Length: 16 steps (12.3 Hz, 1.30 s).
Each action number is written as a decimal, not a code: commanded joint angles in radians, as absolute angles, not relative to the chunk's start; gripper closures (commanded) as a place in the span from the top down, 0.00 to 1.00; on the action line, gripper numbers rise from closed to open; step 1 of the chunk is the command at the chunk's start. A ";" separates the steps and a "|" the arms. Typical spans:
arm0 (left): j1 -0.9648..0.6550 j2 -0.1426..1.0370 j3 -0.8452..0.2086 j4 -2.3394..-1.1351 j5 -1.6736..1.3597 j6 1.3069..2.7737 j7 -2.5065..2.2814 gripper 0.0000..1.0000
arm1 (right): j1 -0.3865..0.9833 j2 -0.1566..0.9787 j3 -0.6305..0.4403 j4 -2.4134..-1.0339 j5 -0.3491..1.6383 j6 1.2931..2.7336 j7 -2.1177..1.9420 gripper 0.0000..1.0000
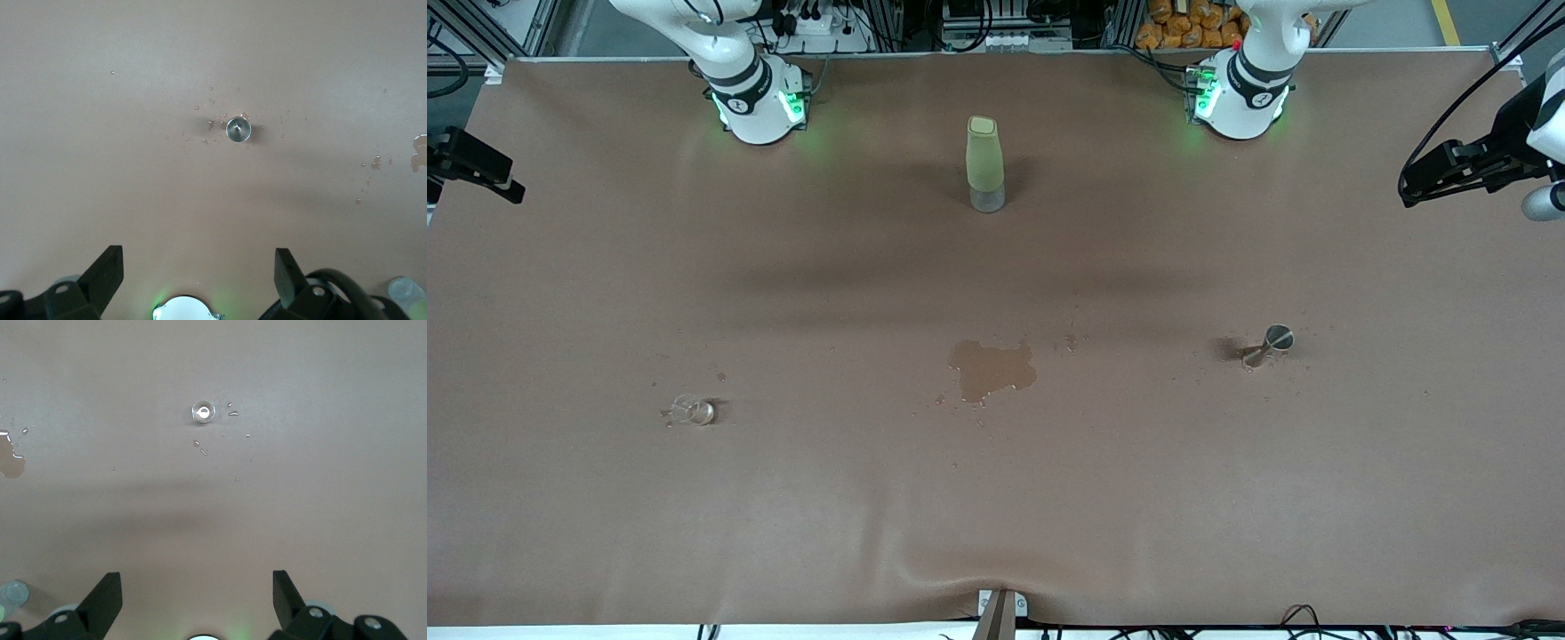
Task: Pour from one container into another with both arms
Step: 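Reach the left gripper to the jigger while the right gripper reaches the beaker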
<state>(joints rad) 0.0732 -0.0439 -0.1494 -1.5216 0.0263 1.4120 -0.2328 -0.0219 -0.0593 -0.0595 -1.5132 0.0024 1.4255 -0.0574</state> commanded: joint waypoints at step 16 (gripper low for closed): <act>0.217 -0.018 -0.146 -1.656 -0.124 1.523 0.047 1.00 | -0.077 0.004 -0.044 -1.496 0.002 1.440 -0.098 1.00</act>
<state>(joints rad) 0.1512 -0.0074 -0.1430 -1.5763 -0.0630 1.4655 -0.0526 -0.0685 -0.0303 -0.0568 -1.5135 0.0030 1.4328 -0.0749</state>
